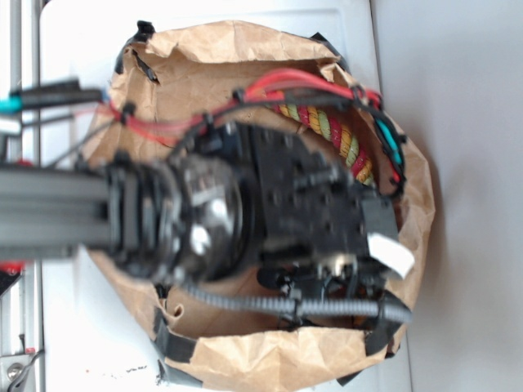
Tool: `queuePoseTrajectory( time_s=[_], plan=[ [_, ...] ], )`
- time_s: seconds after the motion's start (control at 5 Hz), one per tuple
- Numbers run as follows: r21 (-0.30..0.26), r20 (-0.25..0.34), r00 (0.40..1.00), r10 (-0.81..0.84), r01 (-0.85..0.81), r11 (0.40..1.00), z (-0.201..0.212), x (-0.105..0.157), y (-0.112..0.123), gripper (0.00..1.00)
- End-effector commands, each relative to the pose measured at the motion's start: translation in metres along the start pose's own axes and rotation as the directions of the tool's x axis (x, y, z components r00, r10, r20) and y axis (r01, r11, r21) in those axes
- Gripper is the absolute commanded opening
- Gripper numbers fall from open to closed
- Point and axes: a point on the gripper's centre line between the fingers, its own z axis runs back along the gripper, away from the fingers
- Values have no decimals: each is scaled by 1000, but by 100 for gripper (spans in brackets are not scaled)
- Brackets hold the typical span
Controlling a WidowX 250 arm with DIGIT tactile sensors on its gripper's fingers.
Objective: Grab the red paper.
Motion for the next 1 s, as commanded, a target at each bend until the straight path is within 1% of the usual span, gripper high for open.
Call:
queuePoseTrajectory(
  time_s=[0.0, 0.2, 0.4, 0.6, 0.8],
  plan=[
    [-41, 145, 985, 90, -85, 996, 76, 7, 17, 0],
    [-35, 135, 985, 104, -100, 994, 90, 6, 13, 0],
    [-60, 127, 986, 106, -99, 993, 101, 4, 2, 0],
    [-48, 119, 991, 68, -62, 997, 93, 3, -8, 100],
    [-45, 113, 993, 31, -26, 999, 83, 7, -29, 100]
  ],
)
